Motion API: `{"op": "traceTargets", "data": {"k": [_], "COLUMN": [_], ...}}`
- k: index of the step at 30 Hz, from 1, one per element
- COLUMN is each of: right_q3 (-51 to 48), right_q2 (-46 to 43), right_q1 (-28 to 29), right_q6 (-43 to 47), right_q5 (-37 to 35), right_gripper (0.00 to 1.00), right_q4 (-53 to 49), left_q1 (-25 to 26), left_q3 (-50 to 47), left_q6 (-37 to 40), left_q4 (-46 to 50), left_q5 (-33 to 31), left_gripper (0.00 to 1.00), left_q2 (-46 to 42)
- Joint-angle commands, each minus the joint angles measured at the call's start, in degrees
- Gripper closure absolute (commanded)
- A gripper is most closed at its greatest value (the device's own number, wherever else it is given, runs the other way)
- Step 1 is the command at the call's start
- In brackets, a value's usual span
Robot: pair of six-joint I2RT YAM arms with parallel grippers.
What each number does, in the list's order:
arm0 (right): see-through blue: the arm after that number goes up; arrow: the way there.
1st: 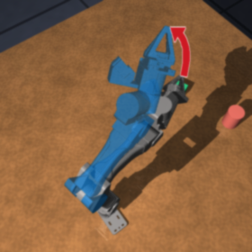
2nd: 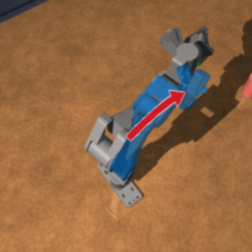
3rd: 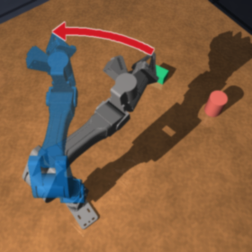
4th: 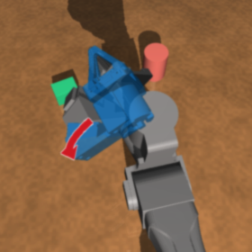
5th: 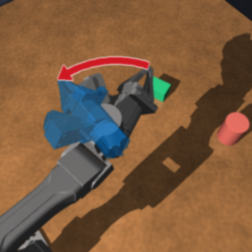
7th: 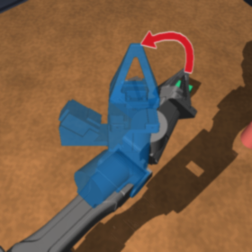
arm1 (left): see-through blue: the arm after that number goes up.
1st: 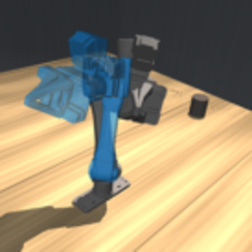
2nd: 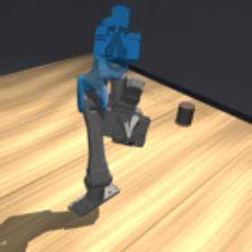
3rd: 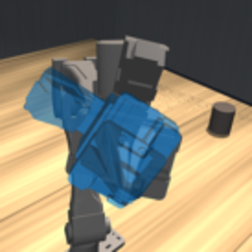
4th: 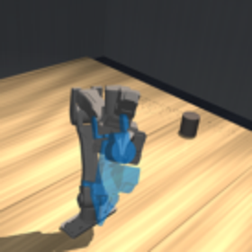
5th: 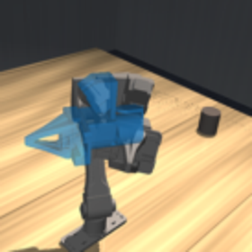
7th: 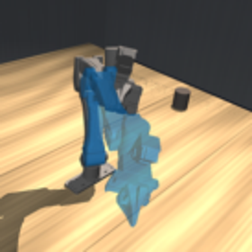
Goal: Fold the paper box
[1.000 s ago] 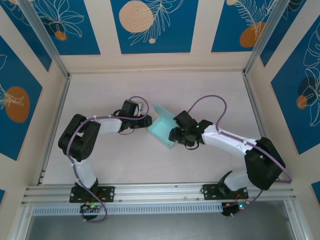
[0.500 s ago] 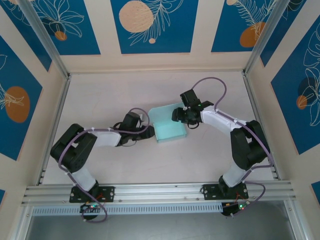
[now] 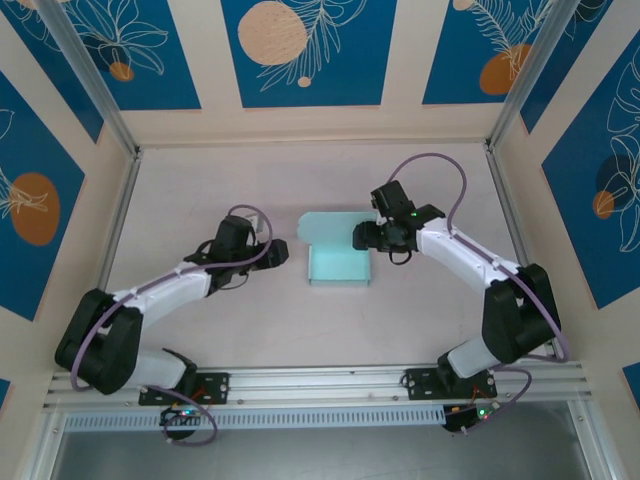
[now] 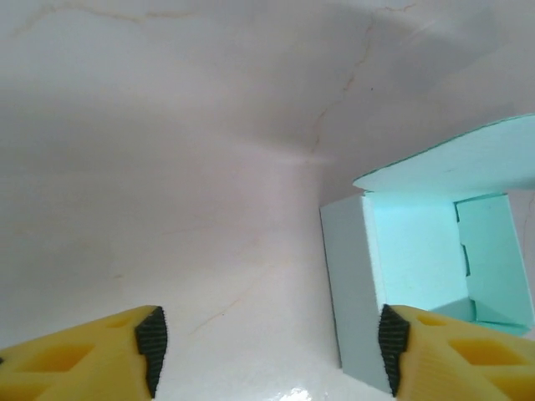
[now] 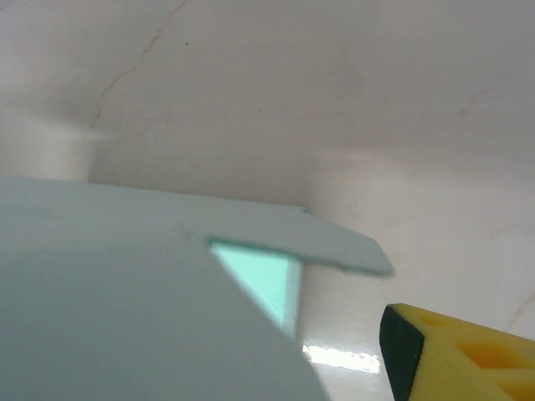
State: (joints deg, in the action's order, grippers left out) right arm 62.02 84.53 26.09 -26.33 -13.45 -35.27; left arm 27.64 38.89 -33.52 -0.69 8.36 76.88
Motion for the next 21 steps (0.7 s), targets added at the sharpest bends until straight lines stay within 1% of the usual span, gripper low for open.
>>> {"op": "traceTargets", "data": {"k": [1, 4, 7, 9, 11, 14, 17, 21], "right_q3": [-1.23, -2.37, -2.3, -1.63, -0.99, -1.13, -1.68, -1.68], "right_q2": [-4.89, -7.56, -8.51, -8.51, -8.27, -8.01, -7.55, -6.17], "right_q1": [-0.79, -3.84, -7.34, -8.47, -8.4, -8.28, -8.31, -8.26], "right_q6": [6.41, 10.77, 13.61, 14.9, 15.9, 16.29, 16.03, 15.39], "right_q5": [-1.13, 4.53, 12.26, 15.73, 17.48, 18.63, 17.84, 15.78], "right_gripper": [0.26, 0.26, 0.27, 0.3, 0.32, 0.34, 0.35, 0.37], "right_q4": [-2.44, 0.7, 3.19, 4.12, 4.49, 5.67, 6.39, 6.64], "left_q1": [-0.6, -0.55, -0.51, -0.49, -0.52, -0.56, -0.49, -0.52], "left_q3": [1.95, 0.31, -1.31, -0.33, 1.1, 1.1, 1.9, 3.8], "left_q6": [13.72, 23.28, 30.66, 34.13, 36.49, 37.3, 36.94, 34.85], "left_q4": [3.17, -3.54, -11.45, -13.1, -13.55, -18.06, -20.54, -23.9], "left_q5": [2.29, 5.84, 8.97, 9.94, 10.76, 10.12, 8.57, 10.09], "left_gripper": [0.25, 0.21, 0.2, 0.2, 0.21, 0.21, 0.21, 0.25], "left_q2": [-4.6, -6.28, -5.35, -3.46, -1.37, 1.29, 4.52, 8.9]}}
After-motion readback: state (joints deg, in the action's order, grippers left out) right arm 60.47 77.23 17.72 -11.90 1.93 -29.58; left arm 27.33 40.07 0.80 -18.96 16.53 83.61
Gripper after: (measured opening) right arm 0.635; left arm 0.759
